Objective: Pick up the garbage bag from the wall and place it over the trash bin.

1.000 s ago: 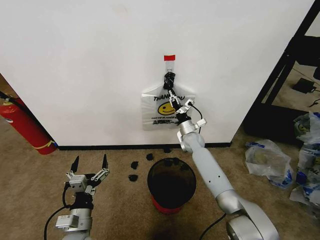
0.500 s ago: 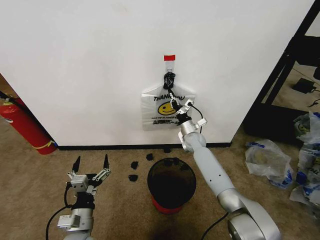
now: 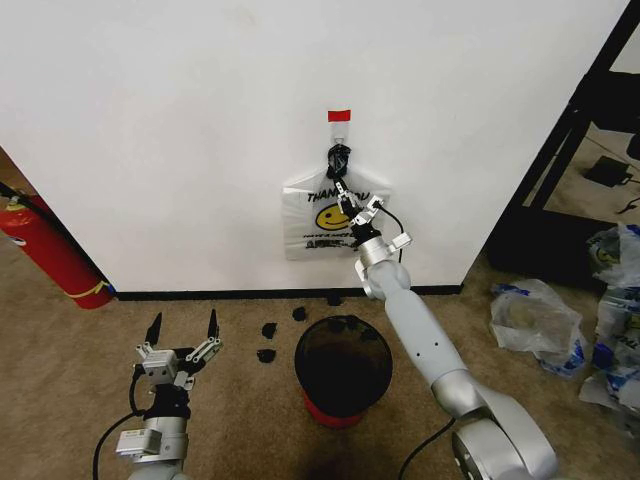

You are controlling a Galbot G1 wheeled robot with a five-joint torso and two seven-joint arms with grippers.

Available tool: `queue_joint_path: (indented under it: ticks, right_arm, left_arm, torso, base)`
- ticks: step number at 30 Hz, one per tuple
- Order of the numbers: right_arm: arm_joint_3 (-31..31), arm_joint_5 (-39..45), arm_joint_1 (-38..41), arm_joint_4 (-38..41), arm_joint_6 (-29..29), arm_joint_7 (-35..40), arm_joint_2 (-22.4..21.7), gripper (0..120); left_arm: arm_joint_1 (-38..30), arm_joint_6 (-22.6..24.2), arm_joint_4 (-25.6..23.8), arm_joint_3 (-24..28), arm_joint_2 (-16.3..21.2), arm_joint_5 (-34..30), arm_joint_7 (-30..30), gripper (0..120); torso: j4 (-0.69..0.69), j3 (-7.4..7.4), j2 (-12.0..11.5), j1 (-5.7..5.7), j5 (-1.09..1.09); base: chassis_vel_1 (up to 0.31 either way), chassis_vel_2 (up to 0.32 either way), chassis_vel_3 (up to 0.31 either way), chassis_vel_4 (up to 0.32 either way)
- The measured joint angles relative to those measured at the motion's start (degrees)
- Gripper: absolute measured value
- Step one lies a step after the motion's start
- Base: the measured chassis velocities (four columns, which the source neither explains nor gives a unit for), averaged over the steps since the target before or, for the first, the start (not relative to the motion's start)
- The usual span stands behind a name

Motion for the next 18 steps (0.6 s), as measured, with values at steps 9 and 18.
queue_joint_path:
  ticks: [9, 18]
  right_arm:
    - [0.9, -0.4, -0.3, -0.6, -0.2, -0.6, -0.3, 55]
    - [1.3, -1.2, 0.7, -2.1, 0.0, -0.6, 0.3, 60]
  left_arm:
    - [-0.2, -0.1, 0.3, 0.7, -0.2, 0.2, 0.0, 100]
    - [-0.1, -0.3, 0.3, 0.6, -0.2, 0.3, 0.0, 100]
  torso:
    - [0.00, 0.00, 0.0, 0.00, 0.00]
    - [-0.06, -0.01, 0.0, -0.01, -0.01]
  base:
    - [0.000, 0.000, 0.000, 0.000]
    - [0.000, 0.000, 0.000, 0.000]
